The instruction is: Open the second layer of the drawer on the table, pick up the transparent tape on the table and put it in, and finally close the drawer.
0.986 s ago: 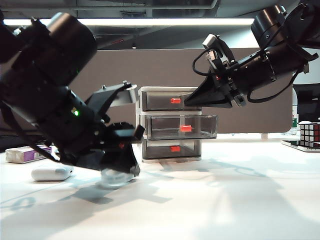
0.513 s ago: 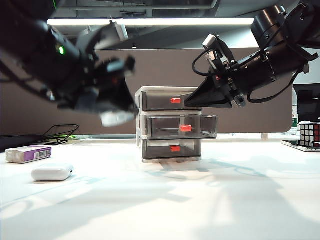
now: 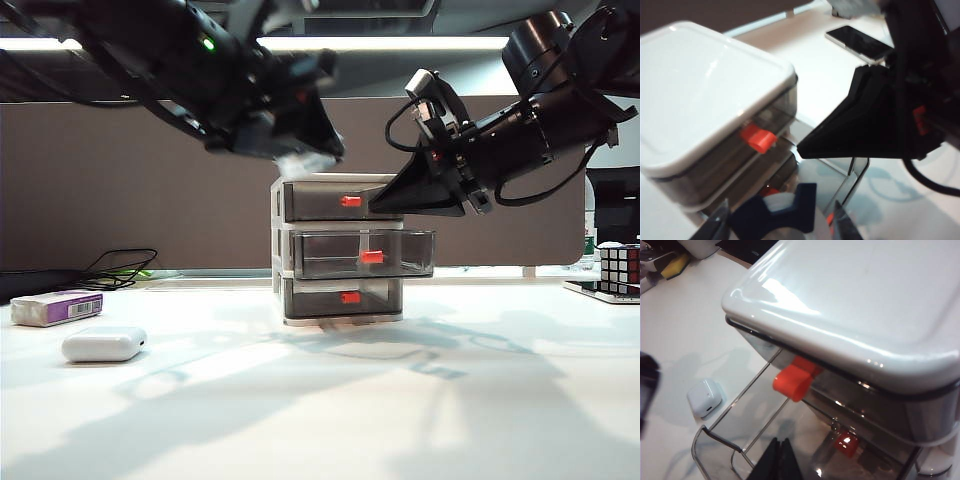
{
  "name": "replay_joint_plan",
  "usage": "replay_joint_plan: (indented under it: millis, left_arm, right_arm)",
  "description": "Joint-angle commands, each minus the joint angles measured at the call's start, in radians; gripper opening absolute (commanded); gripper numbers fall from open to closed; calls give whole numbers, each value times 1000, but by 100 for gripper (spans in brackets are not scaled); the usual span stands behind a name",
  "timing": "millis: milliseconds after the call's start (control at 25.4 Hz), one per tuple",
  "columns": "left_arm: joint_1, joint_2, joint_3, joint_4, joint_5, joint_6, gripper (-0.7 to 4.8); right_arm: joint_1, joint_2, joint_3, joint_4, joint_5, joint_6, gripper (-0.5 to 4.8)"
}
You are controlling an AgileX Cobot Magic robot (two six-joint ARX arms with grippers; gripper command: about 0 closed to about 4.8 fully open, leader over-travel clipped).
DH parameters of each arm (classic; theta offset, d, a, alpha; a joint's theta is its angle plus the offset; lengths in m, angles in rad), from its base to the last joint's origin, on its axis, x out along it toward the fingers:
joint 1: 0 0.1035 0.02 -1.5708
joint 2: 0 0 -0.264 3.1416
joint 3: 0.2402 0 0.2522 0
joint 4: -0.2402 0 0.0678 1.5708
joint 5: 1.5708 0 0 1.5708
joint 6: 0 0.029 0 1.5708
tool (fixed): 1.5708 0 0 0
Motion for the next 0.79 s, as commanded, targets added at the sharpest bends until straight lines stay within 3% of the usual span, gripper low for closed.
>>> replay_joint_plan:
  millis: [39,513,631,670,710,789]
  left_arm:
    - [1,87,58,12,23,6,116]
    - [41,177,88,58,45,11,116]
    - [64,177,92,57,111,17,151]
    - [64,177,92,57,113,17,201]
    - [64,177,92,58,113,17,218]
    - [64,177,92,58,124,18,219]
  right_arm:
    - [-2,-6,5,10,4,-9,-5]
    - [-11,-6,5,9,18,-11,-5]
    - [-11,-6,5,10,18,-11,-5]
    - [-11,-6,5,10,18,-11,-5]
    - [-11,-6,5,10,18,-11,-5]
    - [-11,-6,5,10,18,-11,-5]
